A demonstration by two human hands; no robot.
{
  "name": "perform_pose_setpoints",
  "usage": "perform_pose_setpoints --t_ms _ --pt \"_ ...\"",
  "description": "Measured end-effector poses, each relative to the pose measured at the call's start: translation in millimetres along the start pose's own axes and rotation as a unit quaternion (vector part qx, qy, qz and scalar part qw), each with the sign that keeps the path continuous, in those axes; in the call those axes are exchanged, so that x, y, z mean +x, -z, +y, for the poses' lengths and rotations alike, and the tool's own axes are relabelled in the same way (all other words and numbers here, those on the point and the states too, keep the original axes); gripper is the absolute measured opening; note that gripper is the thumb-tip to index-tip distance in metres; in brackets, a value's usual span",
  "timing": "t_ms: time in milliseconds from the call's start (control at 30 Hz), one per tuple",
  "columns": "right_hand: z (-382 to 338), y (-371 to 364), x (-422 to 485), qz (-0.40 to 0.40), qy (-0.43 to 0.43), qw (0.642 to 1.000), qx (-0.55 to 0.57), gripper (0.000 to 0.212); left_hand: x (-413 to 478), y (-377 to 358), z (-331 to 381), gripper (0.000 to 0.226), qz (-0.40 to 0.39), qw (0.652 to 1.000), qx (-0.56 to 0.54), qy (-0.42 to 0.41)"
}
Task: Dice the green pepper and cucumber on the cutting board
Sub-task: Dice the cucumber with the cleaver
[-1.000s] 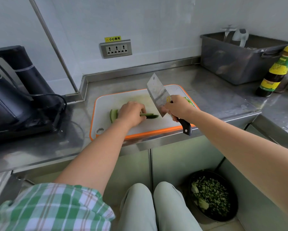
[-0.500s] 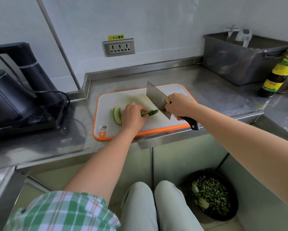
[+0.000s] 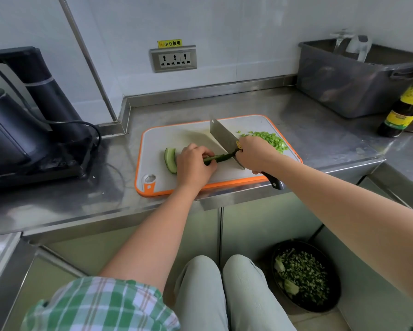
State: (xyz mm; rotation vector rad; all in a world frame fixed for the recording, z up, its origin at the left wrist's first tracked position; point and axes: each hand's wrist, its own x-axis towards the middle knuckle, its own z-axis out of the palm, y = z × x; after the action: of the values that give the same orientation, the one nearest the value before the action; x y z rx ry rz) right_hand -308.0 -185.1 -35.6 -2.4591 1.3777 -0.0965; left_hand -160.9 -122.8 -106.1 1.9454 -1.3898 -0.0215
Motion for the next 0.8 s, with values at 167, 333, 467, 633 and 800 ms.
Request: perform_pose_setpoints --t_ms 167,333,467,633,800 --pt "-1.3 1.2 2.6 -0.006 0.011 1.000 -0.007 0.014 -2.0 7.5 -3.2 0.013 0.002 1.000 0.009 0.005" --pt "-10.1 -0.4 5.4 -0.017 0.028 0.999 0.002 0.024 -2.6 8.9 -2.2 0.016 -0.006 0.999 0.031 0.005" --pt "-9.0 -1.1 7.2 -0.018 0.019 0.999 0.026 0.022 -4.0 10.9 -4.3 0.017 -0.005 0.999 0.039 -0.004" --pt "-8.0 9.6 5.9 0.015 -0.013 0.999 0.049 0.012 -7.0 11.1 -8.8 0.018 0.009 1.000 0.020 0.008" --pt "-19.2 20.3 1.0 -0.022 -0.010 1.000 0.005 0.013 -8.9 9.1 -10.8 0.019 0.017 1.000 0.010 -0.001"
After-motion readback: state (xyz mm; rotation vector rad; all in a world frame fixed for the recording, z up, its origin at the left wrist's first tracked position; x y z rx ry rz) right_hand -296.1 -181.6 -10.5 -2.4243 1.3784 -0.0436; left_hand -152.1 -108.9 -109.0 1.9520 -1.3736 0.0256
